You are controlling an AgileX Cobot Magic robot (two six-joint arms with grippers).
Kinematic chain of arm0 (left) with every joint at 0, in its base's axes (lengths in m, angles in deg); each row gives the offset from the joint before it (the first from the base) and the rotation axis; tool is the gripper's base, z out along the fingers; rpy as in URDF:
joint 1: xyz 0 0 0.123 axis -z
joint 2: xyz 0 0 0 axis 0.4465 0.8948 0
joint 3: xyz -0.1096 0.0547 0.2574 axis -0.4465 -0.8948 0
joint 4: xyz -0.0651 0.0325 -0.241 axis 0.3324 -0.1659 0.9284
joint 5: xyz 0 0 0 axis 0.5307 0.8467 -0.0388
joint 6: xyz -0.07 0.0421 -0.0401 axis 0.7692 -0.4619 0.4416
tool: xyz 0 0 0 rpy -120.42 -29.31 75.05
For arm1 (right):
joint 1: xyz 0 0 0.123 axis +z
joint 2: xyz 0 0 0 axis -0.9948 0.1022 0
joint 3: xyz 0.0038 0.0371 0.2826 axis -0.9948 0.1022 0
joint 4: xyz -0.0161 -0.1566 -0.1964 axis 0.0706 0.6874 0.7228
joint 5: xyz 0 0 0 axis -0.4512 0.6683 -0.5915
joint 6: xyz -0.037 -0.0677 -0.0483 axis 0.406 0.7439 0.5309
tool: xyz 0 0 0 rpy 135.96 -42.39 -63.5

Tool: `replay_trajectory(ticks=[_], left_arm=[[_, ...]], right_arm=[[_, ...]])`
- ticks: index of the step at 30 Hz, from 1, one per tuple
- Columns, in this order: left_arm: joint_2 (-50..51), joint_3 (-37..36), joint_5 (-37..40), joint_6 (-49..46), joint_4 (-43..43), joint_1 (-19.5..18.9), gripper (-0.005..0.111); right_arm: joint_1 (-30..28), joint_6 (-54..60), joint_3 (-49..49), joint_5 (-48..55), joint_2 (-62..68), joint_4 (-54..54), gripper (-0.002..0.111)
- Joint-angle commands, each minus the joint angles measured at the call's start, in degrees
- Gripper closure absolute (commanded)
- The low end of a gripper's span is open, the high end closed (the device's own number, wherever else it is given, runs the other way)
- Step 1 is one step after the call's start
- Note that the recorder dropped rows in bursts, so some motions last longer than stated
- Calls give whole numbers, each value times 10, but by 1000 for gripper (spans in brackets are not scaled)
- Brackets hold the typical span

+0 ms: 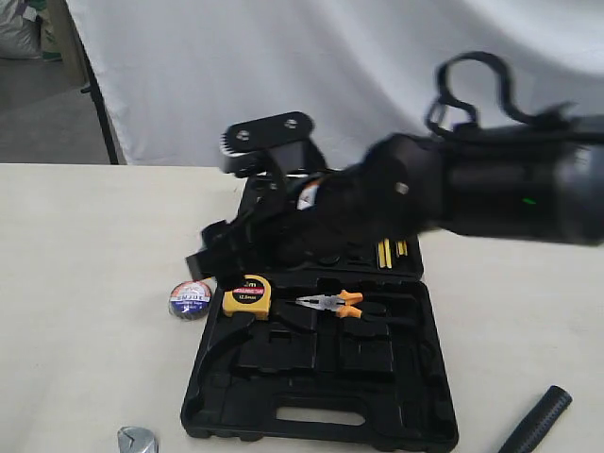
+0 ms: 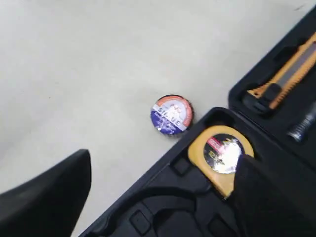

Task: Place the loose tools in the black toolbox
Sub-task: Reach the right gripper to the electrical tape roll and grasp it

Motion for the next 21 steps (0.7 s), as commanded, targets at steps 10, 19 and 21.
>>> replay_trajectory(ticks=[10,19,21], left_arm=[[-2,-2,1,4,2,3,106],[-2,-2,1,4,2,3,106],[-2,-2,1,4,2,3,106]], right_arm=[[2,185,-420,289,310,28,33],[6,195,-503,299,400,96,33],[6,210,-507,297,409,94,33]])
